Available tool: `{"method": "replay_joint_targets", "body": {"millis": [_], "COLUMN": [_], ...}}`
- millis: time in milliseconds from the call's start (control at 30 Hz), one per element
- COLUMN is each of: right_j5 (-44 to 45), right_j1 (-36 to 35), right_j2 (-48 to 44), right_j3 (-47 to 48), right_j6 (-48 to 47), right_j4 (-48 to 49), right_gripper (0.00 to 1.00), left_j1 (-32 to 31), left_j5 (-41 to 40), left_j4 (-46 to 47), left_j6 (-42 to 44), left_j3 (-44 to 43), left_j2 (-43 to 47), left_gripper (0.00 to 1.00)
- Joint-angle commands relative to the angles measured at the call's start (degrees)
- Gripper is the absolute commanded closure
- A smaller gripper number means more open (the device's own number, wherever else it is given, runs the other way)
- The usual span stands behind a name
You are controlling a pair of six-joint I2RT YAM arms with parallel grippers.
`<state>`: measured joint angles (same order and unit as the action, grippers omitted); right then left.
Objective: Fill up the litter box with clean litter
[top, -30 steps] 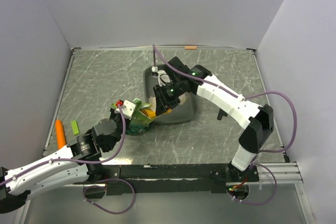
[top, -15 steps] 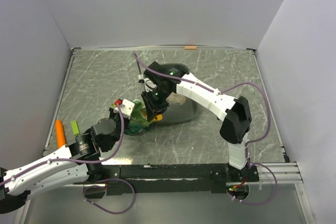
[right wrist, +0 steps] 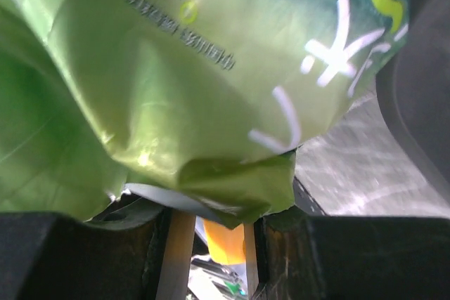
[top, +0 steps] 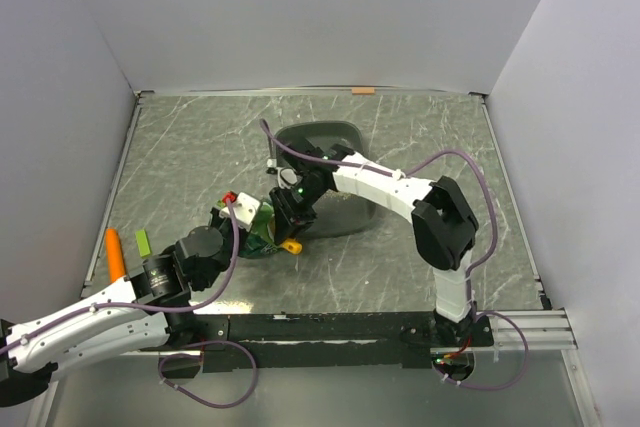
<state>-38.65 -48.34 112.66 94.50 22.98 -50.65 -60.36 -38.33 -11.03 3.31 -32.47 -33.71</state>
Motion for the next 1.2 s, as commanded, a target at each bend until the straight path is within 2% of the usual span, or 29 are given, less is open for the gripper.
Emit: {"method": "replay_joint_targets", "body": {"millis": [0, 200, 233, 500, 800, 933, 1167], "right_j5": [-0.7, -3.8, -5.5, -13.9, -20.2, -20.7, -21.3], "right_j1": [2.0, 4.2, 4.4, 4.9, 6.9, 7.3, 7.9], "right_j2": [-2.2, -6.0, -6.3, -4.5, -0.3, -0.1, -3.7], "right_j3": [-11.7, -21.2, -22.4, -30.2, -37.3, -39.1, -41.6], "right_j6": [4.2, 10.1, 12.7, 23.2, 42.4, 47.1, 48.0], "right_j4": [15.4, 31.0, 37.5, 65.1, 100.0, 106.6, 109.8], "right_gripper": [1.00, 1.00, 1.00, 1.00, 1.00, 1.00, 1.00], "left_j1": [0.6, 0.6, 0.6, 0.6, 0.6, 0.6, 0.6], "left_j5": [-4.0, -4.3, -4.3, -4.4, -3.5, -3.6, -3.9], "left_j4": [3.6, 3.6, 3.8, 4.3, 5.0, 5.0, 5.1], "left_j6": [0.6, 1.1, 1.3, 2.0, 2.8, 2.7, 3.0], "left_j3": [-0.6, -0.3, -0.2, 0.4, 1.2, 1.2, 1.3], "left_j2": [1.2, 0.8, 0.8, 1.6, 2.6, 2.6, 2.8], "left_gripper": [0.99, 0.99, 0.99, 0.99, 0.99, 0.99, 0.99]}}
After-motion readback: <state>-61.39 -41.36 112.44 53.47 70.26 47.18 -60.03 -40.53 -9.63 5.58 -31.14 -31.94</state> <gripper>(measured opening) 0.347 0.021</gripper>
